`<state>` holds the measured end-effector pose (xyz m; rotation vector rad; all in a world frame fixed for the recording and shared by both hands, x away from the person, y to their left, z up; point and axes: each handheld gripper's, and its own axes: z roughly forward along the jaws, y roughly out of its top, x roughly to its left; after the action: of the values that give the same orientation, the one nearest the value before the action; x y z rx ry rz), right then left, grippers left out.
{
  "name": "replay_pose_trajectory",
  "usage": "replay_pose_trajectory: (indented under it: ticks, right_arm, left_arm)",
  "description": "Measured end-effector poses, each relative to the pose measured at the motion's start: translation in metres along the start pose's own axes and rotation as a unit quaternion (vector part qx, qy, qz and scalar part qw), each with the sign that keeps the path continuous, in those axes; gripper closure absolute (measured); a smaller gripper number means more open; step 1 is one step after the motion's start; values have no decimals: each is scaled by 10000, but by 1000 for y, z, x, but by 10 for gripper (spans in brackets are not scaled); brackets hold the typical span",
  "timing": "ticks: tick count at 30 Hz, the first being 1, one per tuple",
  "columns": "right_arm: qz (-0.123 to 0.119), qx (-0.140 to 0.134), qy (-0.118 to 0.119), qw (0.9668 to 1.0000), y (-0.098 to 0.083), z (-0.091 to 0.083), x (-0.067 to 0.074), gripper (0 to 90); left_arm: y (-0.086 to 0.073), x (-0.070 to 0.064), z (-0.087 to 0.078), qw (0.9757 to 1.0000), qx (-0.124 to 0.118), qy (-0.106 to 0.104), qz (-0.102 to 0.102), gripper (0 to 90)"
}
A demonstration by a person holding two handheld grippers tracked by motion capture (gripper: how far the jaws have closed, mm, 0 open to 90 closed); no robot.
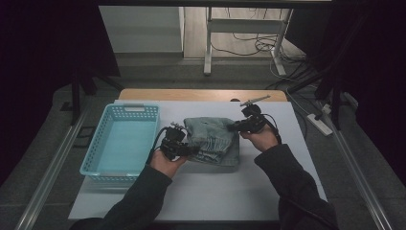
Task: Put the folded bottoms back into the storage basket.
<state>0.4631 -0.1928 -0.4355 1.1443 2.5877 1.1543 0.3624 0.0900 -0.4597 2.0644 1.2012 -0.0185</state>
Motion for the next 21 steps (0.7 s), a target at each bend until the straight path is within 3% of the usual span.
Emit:
replay_pose_trajectory:
  ticks: [10, 21]
  right_arm:
    - [-51, -264, 36, 9996, 27, -15, 15, 702]
    - [-166, -380, 128, 9991, 54, -16, 36, 703]
  left_arm:
    - [16, 7, -34, 9999, -108, -38, 90, 644]
    - [19, 21, -66, 9998, -195, -37, 100, 643]
